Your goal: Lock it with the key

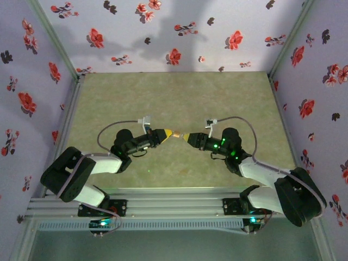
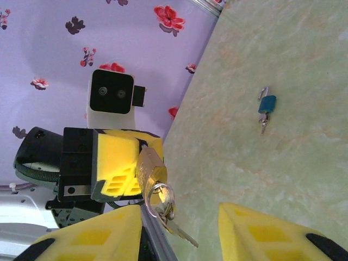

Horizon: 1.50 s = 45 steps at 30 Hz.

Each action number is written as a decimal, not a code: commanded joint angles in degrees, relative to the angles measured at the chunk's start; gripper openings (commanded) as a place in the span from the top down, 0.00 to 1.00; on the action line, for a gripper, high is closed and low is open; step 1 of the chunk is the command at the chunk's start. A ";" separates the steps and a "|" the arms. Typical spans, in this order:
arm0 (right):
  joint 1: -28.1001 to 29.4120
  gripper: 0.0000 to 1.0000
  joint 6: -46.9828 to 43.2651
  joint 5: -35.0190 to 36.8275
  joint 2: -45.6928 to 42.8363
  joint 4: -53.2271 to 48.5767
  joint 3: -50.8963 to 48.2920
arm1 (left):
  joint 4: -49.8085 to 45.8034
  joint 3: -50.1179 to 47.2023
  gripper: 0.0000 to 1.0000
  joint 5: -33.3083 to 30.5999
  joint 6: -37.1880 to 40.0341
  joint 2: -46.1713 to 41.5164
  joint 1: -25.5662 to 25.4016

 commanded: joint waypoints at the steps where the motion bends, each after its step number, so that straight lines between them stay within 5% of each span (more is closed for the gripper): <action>1: 0.67 0.61 0.15 -1.34 0.27 3.48 0.85 | 3.38 -0.02 1.00 0.55 0.06 -0.73 -0.56; 19: 1.91 0.70 -0.51 -1.30 0.61 3.33 1.47 | 3.43 1.14 1.00 0.63 0.31 0.98 -1.63; 45: 2.09 1.00 -1.25 0.30 -0.27 0.96 1.45 | 3.46 1.10 1.00 0.48 0.41 0.06 -1.59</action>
